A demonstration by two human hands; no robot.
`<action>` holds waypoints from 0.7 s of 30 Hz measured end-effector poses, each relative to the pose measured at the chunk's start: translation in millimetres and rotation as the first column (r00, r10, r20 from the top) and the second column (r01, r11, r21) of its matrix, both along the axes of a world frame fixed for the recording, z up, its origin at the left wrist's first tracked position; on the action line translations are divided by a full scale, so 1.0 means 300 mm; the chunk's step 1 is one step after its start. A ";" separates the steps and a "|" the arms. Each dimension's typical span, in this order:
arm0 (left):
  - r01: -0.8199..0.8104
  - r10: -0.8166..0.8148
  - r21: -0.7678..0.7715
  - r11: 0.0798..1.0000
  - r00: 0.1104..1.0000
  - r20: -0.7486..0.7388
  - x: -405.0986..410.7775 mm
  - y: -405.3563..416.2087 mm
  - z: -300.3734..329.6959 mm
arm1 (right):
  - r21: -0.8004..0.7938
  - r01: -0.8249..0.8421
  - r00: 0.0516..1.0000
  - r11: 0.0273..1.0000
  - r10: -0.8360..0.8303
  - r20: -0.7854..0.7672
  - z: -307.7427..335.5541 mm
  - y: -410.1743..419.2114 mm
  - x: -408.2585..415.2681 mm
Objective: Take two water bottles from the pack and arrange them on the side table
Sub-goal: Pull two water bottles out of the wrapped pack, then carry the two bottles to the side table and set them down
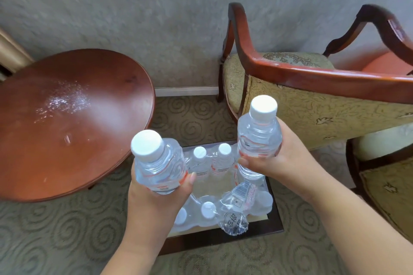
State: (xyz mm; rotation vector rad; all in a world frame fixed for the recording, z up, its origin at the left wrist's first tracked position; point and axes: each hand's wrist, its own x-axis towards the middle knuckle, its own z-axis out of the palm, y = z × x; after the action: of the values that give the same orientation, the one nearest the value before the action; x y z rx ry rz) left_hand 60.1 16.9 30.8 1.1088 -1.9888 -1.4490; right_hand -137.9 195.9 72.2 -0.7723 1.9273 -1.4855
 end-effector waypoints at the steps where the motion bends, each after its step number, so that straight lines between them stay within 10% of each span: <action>1: 0.003 -0.003 0.004 1.000 1.000 -0.013 -0.001 0.001 0.002 | -0.016 -0.009 1.000 1.000 0.009 0.012 -0.008 -0.011 0.005; 13: -0.027 0.031 0.084 0.996 0.998 -0.045 -0.039 -0.043 0.071 | -0.106 0.231 0.965 0.967 -0.214 0.148 0.003 -0.054 0.016; 21: -0.038 0.057 0.113 0.993 0.984 -0.169 0.151 -0.026 0.540 | -0.120 0.245 0.968 0.962 -0.237 0.079 0.526 0.088 0.160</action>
State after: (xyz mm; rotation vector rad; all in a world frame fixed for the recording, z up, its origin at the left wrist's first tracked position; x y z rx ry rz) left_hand 105.5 9.2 192.8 1.0309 -1.7717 -1.5878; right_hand -89.9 222.2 229.9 -0.5509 1.9459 -1.7737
